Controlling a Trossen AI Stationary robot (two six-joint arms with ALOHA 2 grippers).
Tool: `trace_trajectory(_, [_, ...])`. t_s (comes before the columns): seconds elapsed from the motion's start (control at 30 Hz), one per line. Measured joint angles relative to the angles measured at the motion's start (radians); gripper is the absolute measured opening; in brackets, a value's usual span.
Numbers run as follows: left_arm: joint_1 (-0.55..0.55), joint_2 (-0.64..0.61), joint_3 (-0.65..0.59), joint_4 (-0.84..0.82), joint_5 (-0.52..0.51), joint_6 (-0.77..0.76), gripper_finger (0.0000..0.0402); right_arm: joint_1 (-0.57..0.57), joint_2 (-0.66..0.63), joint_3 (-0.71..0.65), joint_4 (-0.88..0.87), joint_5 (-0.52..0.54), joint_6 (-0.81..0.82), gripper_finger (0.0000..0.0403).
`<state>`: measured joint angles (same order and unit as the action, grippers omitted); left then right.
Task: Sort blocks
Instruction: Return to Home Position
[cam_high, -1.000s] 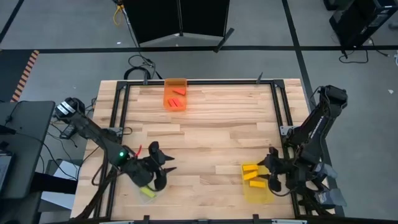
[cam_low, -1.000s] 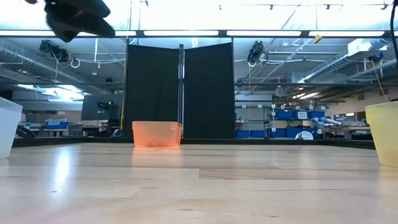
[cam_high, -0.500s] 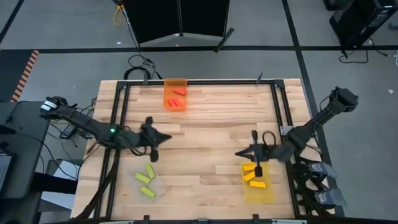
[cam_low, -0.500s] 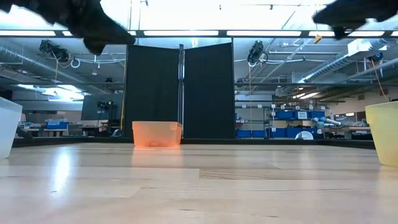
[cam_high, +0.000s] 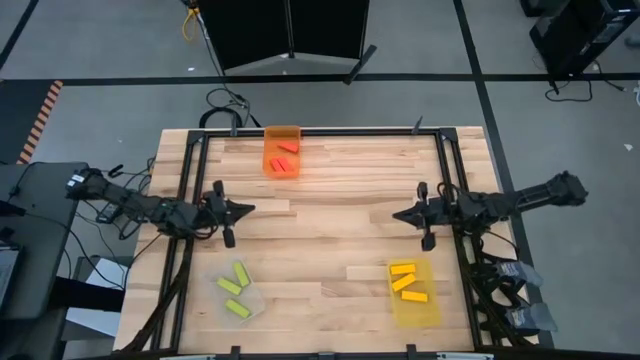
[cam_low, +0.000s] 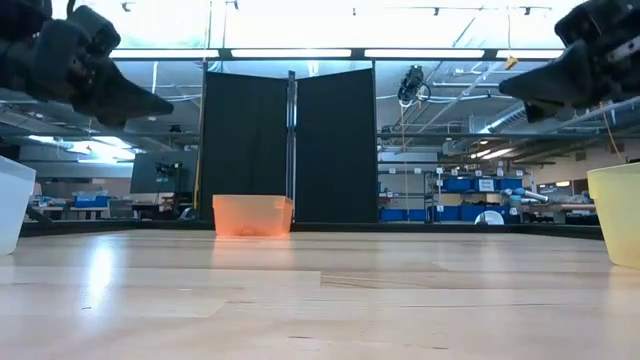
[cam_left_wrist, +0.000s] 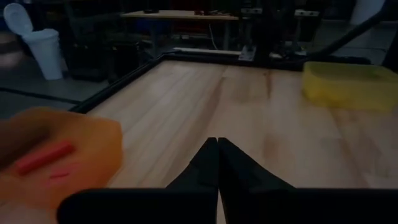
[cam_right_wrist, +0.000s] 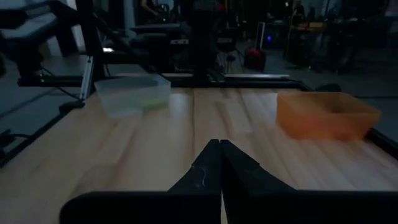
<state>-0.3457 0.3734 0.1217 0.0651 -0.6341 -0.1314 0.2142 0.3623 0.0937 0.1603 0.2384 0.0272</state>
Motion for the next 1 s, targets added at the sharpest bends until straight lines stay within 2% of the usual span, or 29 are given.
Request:
trace_trajectory(0.2, [0.039,-0.101,-0.044,-0.061,0.029,-0.002,0.0003,-0.082,-0.185,-0.050,-0.153,-0.102,0.008,0.0004])
trace_trajectory(0.43, [0.077,-0.249,-0.075,-0.115,0.088,0.035,0.0002,-0.152,-0.303,-0.055,-0.229,-0.220,-0.032,0.0004])
trace_trajectory(0.57, [0.107,-0.329,-0.072,-0.130,0.173,0.076,0.0002,-0.194,-0.329,-0.055,-0.232,-0.242,-0.047,0.0004])
trace_trajectory(0.73, [0.146,-0.371,-0.073,-0.136,0.347,0.079,0.0002,-0.214,-0.328,-0.055,-0.226,-0.312,-0.046,0.0004])
trace_trajectory(0.87, [0.170,-0.369,-0.077,-0.133,0.406,0.079,0.0002,-0.214,-0.325,-0.055,-0.223,-0.322,-0.031,0.0005])
trace_trajectory(1.0, [0.184,-0.369,-0.114,-0.033,0.475,0.098,0.0004,-0.215,-0.316,-0.055,-0.224,-0.321,-0.035,0.0009])
